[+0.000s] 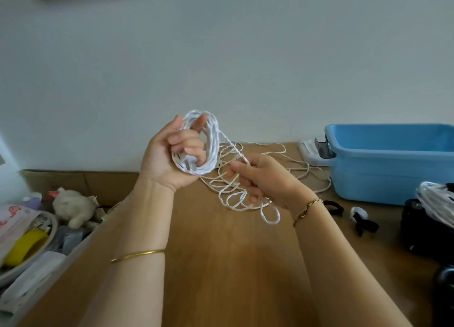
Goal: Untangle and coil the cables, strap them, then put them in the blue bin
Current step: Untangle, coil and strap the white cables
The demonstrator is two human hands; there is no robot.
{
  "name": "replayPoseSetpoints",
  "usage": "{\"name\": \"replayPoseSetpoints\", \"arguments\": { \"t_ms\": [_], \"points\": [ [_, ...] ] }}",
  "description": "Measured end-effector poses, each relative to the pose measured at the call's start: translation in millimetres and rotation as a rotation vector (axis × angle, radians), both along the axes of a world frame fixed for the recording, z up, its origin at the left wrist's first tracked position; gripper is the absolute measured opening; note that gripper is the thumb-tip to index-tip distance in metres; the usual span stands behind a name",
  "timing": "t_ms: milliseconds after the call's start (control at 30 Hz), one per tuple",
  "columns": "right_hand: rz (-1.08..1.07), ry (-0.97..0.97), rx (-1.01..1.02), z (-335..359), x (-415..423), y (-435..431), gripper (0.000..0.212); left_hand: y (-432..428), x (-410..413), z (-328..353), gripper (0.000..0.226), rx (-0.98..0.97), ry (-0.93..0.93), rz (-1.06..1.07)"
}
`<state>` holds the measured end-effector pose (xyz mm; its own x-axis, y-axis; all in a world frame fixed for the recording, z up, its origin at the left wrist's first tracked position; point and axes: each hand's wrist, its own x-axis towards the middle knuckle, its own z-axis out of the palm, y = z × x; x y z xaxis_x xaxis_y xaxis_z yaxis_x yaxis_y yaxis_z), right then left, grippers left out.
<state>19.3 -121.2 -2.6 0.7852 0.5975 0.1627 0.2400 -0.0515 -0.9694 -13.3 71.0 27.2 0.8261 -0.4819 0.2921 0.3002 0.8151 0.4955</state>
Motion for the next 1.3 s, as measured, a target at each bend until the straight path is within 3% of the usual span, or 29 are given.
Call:
{"name": "replayPoseSetpoints", "arguments": {
  "t_ms": [167, 200, 333, 467, 533, 633, 733, 800, 967, 1100, 1200, 1267, 1300],
  "points": [
    [0.072, 0.086, -0.024, 0, -4, 7, 0.026, -8, -5, 9, 0.026, -0.272, 0.141, 0.549],
    [0.080, 0.102, -0.040, 0, -4, 7, 0.027, -10, -3, 10, 0.019, -0.269, 0.132, 0.613],
    [0.129, 0.128, -0.087, 0, -6, 8, 0.025, -17, 4, 7, 0.027, -0.113, 0.065, 0.858],
    [0.185, 0.132, -0.142, 6, -9, 9, 0.024, -27, 11, -2, 0.017, 0.232, -0.017, 1.202],
    [0.132, 0.114, -0.194, 9, -9, 7, 0.026, -29, 12, -8, 0.005, 0.528, -0.080, 1.404],
    [0.050, 0.050, -0.221, 13, -6, 3, 0.027, -32, 13, -15, 0.013, 1.038, -0.282, 1.589],
    [-0.055, -0.023, -0.219, 16, -4, 0, 0.022, -39, 12, -17, 0.014, 1.339, -0.383, 1.632],
    [-0.147, -0.037, -0.223, 15, -2, -1, 0.019, -40, 13, -18, 0.018, 1.426, -0.404, 1.671],
    [-0.393, -0.072, -0.165, 15, 3, -8, 0.024, -26, 18, -24, 0.028, 1.675, -0.291, 1.651],
    [-0.556, 0.081, 0.204, 20, 11, -20, 0.030, -14, 16, -27, 0.036, 1.846, -0.163, 1.505],
    [-0.532, 0.232, 0.612, 26, 8, -22, 0.031, -18, 11, -24, 0.042, 1.957, -0.207, 1.380],
    [-0.516, 0.261, 0.819, 29, 7, -21, 0.032, -24, 6, -22, 0.043, 1.986, -0.254, 1.163],
    [-0.528, 0.255, 0.876, 30, 5, -20, 0.033, -26, 5, -23, 0.032, 2.019, -0.282, 1.038]
  ]
}}
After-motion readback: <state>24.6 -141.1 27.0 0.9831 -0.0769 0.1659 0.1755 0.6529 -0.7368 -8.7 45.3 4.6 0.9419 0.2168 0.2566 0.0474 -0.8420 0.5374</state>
